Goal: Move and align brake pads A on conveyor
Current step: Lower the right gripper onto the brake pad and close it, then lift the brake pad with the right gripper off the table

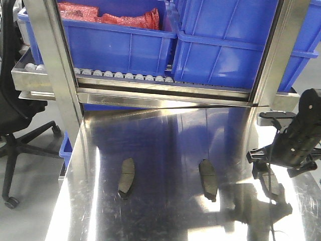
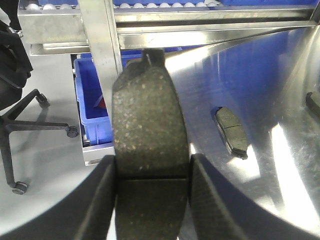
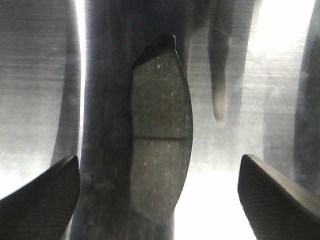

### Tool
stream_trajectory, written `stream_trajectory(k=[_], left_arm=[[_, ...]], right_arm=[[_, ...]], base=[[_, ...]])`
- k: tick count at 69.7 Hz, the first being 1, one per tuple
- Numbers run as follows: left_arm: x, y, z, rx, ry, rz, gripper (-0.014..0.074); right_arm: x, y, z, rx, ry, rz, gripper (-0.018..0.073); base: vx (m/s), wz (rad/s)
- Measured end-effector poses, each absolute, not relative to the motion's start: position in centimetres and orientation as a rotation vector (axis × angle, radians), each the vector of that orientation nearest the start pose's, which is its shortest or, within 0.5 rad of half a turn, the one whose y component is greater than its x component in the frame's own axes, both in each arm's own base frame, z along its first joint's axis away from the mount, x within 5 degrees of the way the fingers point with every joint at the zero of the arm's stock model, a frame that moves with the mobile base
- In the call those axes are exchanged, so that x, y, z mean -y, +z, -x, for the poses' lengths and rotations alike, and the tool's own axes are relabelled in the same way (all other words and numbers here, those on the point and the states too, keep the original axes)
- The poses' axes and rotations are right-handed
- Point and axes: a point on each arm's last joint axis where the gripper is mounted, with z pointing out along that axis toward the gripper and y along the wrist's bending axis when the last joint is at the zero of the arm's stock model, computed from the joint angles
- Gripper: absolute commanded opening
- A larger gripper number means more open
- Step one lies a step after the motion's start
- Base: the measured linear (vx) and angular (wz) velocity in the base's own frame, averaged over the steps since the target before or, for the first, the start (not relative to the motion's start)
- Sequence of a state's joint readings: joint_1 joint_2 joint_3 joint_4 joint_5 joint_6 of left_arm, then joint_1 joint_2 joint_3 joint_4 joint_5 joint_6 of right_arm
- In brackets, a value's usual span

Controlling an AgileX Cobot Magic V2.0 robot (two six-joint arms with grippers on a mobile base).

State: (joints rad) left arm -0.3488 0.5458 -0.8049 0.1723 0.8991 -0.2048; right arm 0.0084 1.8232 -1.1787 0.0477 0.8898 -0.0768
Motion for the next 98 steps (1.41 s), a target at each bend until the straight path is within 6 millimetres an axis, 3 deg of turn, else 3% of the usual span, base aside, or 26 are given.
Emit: stream_trajectory(k=[25,52,63,71,75,78,98], left_arm=[[1.7,36.2,-8.3,-2.105,-0.124,-0.186,-0.0006],[1.7,36.2,-8.3,-2.105,-0.124,-0.186,-0.0006],[1.7,36.2,-8.3,-2.105,-0.124,-0.186,-0.0006],[1.7,36.2,-8.3,-2.105,-0.124,-0.186,-0.0006],[1.7,36.2,-8.3,-2.105,-0.124,-0.186,-0.0006],[1.7,36.2,-8.3,-2.105,-0.124,-0.186,-0.0006],[1.7,36.2,-8.3,-2.105,-0.124,-0.186,-0.0006]], right_arm=[[-0.6,17.0,-36.3,-3.027,0.037,0.099,0.0592],[-0.5,15.8,-36.6,-3.059,0.030,0.116,0.0573],[-0.4,15.7,-36.7,-3.062,0.017,0.126,0.0422],[-0.4,15.7,-36.6,-3.065,0.013,0.129,0.0218],[-0.4,15.7,-36.6,-3.068,0.015,0.129,0.0052],[-0.4,15.7,-36.6,-3.070,0.015,0.129,-0.0015],[-0.4,15.9,-36.5,-3.074,0.016,0.133,-0.0008]], base=[[0.00,0.00],[0.00,0.00],[0.00,0.00],[0.00,0.00],[0.00,0.00],[0.00,0.00],[0.00,0.00]])
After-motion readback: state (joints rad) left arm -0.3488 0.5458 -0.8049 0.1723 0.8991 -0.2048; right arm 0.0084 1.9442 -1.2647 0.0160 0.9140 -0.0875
